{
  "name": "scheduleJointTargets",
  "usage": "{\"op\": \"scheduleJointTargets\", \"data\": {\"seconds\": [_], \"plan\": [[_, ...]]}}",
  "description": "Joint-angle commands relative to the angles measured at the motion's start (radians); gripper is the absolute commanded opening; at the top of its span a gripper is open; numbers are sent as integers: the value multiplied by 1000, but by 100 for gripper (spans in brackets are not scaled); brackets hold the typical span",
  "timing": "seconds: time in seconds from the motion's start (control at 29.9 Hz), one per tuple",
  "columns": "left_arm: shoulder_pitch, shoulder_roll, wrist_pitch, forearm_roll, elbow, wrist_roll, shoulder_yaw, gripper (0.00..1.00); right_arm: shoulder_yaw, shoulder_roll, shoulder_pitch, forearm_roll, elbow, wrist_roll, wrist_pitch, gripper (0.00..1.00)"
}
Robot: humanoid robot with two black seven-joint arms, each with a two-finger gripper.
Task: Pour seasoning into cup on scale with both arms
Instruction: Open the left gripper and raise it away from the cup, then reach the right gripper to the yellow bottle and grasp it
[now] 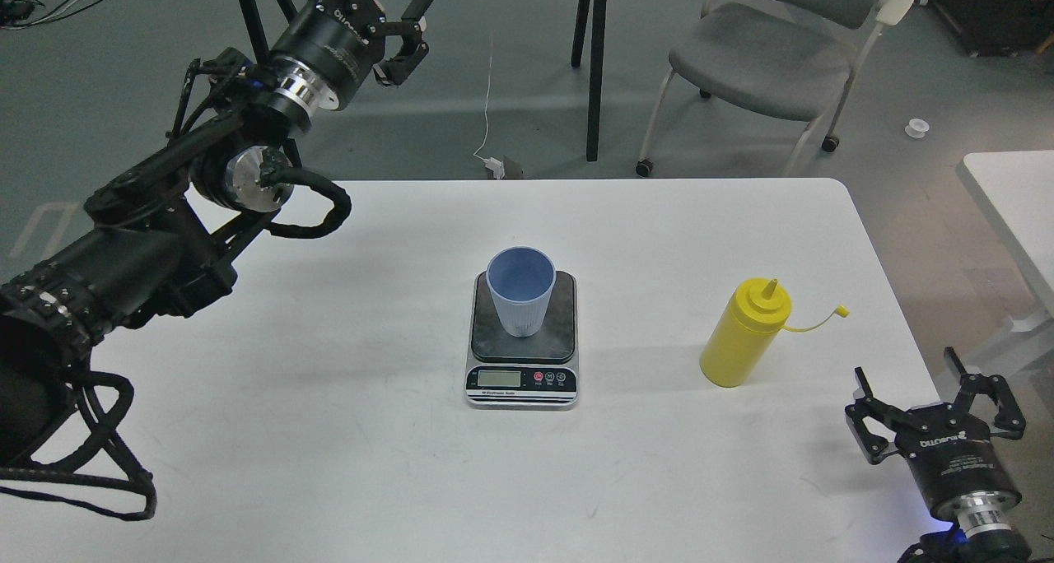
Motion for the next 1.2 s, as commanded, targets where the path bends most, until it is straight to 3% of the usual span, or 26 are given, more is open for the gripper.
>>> {"op": "scheduleJointTargets", "data": {"seconds": [0.0, 0.8, 0.97, 1.07, 1.17], "plan": [[29, 8, -8, -24, 0, 30, -61, 99, -31, 50, 34, -7, -11, 2, 0, 98], [38, 29, -20, -22, -3, 31, -69, 100, -192, 212, 245, -19, -197, 11, 0, 98], [38, 29, -19, -22, -3, 31, -67, 100, -191, 218, 294, -19, -226, 34, 0, 95], [38, 29, -19, -22, -3, 31, -67, 100, -194, 219, 326, -22, -248, 37, 0, 87], [37, 32, -17, -22, -6, 31, -67, 100, -194, 223, 350, -34, -251, 40, 0, 56]]}}
